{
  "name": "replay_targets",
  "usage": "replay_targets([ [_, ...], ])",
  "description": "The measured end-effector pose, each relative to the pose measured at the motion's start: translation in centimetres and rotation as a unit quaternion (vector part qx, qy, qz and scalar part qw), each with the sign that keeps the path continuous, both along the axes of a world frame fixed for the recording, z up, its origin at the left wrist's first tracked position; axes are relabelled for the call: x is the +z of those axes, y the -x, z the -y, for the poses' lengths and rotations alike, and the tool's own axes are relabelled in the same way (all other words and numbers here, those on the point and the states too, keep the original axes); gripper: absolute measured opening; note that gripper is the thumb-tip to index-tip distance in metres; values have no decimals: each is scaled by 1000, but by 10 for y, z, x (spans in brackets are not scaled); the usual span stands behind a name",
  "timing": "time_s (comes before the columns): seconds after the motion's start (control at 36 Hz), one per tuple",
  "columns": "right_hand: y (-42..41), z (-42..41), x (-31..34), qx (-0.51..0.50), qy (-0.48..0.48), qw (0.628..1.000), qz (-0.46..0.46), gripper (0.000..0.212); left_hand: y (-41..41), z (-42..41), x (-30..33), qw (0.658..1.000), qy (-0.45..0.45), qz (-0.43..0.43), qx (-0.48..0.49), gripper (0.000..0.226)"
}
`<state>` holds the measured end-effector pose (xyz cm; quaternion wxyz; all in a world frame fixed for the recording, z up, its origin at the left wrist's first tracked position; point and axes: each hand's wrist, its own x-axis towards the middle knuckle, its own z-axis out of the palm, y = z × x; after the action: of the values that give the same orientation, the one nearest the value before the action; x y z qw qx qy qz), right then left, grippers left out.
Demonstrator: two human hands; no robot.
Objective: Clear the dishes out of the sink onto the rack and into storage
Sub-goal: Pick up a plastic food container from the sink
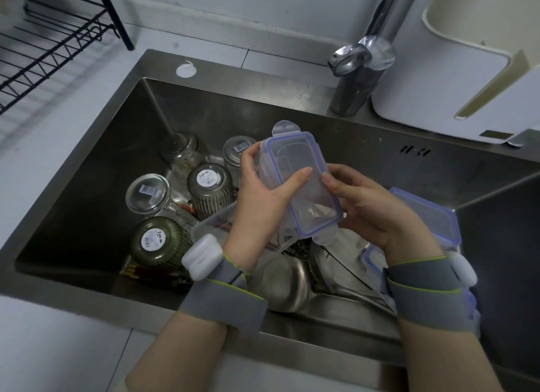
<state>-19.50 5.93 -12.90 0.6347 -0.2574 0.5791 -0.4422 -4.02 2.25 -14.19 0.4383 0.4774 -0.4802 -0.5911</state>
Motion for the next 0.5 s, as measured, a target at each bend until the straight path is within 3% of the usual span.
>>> replay_targets([
  [0.14,-3,0,0,-1,-18,1000,7,33,-1,0,2,1000,-21,-20,3,61],
  [0.28,-4,2,4,8,-68,994,83,52,-1,-2,6,999,-25,-28,-12,59],
  [0.39,-2,2,1,-5,-70,993,93,56,-3,-1,9,994,-92,-48,-24,61],
  [0.5,-2,3,-1,-27,-55,994,95,54,-6,-1,14,982,-160,-39,-89,41],
])
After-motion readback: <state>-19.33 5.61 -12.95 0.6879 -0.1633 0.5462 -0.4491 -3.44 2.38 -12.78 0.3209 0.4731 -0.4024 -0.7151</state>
